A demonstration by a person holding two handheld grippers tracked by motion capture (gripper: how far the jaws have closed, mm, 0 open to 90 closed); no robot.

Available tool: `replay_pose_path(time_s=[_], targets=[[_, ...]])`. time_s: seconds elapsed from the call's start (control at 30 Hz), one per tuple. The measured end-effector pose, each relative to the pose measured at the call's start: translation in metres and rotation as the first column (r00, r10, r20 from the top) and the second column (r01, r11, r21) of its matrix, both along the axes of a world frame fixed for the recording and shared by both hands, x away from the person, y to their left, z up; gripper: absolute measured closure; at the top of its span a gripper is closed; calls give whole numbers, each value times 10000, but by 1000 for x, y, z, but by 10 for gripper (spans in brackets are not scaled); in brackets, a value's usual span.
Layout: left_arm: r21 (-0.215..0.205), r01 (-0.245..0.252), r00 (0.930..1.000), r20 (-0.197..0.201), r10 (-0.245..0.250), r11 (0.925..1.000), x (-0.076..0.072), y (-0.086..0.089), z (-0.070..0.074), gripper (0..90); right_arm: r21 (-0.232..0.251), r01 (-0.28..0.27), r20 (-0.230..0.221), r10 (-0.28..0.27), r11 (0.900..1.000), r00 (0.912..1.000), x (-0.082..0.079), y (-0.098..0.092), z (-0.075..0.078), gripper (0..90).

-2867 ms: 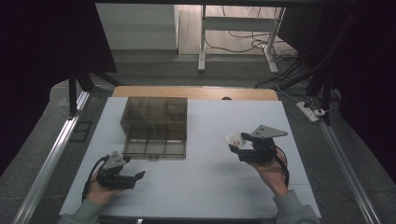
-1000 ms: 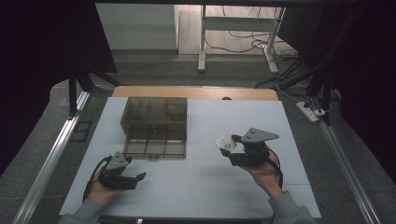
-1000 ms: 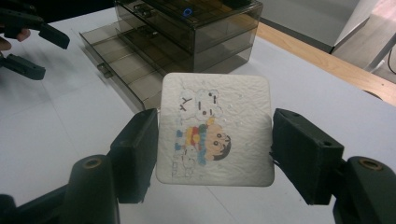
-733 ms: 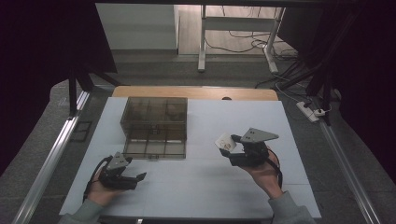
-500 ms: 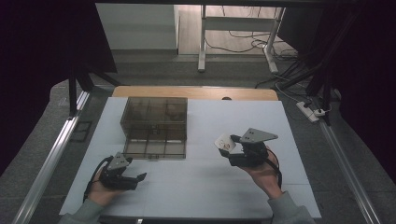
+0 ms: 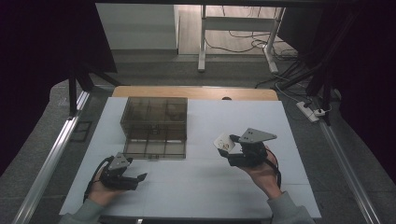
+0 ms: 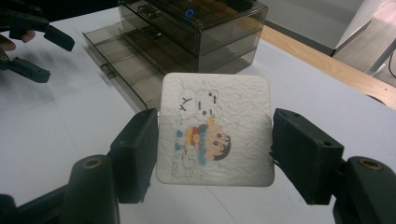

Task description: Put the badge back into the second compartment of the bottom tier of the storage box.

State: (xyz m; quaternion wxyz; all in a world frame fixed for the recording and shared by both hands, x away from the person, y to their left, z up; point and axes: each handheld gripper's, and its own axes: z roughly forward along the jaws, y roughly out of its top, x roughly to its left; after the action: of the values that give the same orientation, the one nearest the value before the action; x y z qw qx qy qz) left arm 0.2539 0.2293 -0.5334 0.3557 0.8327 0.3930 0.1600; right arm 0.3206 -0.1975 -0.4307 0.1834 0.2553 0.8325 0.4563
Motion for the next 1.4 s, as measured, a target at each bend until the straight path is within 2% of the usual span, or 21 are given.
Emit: replay_pose_path(time_s=[1.4], targets=[[195, -1, 10000, -25, 1, 9998, 1, -3, -2, 171, 11, -107, 275, 107, 9999, 9996, 3, 9, 6, 325]])
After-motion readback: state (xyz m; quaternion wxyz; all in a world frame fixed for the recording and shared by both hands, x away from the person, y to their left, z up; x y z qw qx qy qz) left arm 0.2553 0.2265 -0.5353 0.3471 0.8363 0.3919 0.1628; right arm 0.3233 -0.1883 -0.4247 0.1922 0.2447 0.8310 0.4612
